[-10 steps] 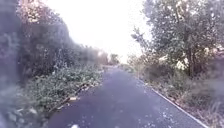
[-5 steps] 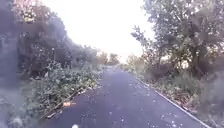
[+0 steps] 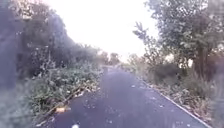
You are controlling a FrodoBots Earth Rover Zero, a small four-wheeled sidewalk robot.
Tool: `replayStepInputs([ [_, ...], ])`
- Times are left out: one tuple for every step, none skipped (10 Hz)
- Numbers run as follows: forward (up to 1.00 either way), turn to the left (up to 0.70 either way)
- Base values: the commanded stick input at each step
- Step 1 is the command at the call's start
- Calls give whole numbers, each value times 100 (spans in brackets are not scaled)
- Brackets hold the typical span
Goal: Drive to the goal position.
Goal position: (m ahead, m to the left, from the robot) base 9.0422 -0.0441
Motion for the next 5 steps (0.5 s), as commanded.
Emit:
replayStepInputs([
  [45,0],
  [45,0],
  [45,0],
  [45,0],
  [45,-3],
])
